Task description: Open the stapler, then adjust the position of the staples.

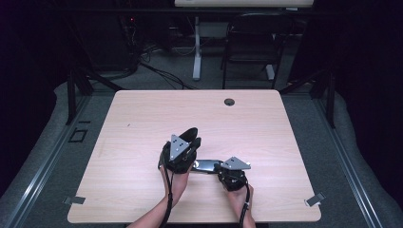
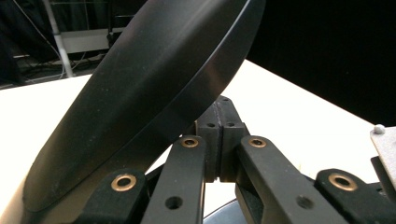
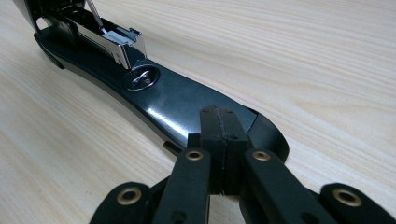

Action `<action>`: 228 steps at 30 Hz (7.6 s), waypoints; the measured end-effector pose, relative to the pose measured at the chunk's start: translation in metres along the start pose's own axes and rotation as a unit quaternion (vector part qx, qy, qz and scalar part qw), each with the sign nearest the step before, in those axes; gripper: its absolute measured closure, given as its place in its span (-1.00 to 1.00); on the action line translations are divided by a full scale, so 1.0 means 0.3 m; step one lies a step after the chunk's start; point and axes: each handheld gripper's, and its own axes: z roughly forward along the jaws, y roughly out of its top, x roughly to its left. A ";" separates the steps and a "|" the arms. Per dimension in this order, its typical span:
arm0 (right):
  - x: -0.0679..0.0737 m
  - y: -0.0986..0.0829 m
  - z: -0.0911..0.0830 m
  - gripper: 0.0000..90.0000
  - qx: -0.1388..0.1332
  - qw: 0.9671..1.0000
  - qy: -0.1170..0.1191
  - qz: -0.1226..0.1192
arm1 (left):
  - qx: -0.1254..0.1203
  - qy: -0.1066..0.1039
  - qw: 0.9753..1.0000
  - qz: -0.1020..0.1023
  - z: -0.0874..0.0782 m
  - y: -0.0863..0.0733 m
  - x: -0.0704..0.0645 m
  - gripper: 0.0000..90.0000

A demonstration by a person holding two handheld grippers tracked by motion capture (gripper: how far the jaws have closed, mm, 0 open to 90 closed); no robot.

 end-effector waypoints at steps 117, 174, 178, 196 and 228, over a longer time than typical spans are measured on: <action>-0.011 -0.001 -0.002 0.95 -0.002 1.000 0.010 0.016 | 0.111 0.022 0.993 0.018 -0.372 -0.007 0.382 -0.18; -0.176 0.290 -0.040 -0.66 0.175 0.983 0.058 0.017 | 0.273 -0.019 0.961 -0.042 -0.350 -0.167 0.510 -1.00; -0.201 0.345 -0.026 -0.77 0.193 0.980 0.040 -0.002 | 0.276 -0.018 0.960 -0.047 -0.354 -0.166 0.521 -0.99; -0.322 0.351 -0.065 -0.73 0.276 0.960 0.047 0.019 | 0.285 -0.019 0.957 -0.047 -0.349 -0.171 0.533 -1.00; -0.358 0.244 -0.006 0.00 0.352 0.933 -0.029 0.065 | 0.293 -0.026 0.955 -0.045 -0.335 -0.180 0.537 -1.00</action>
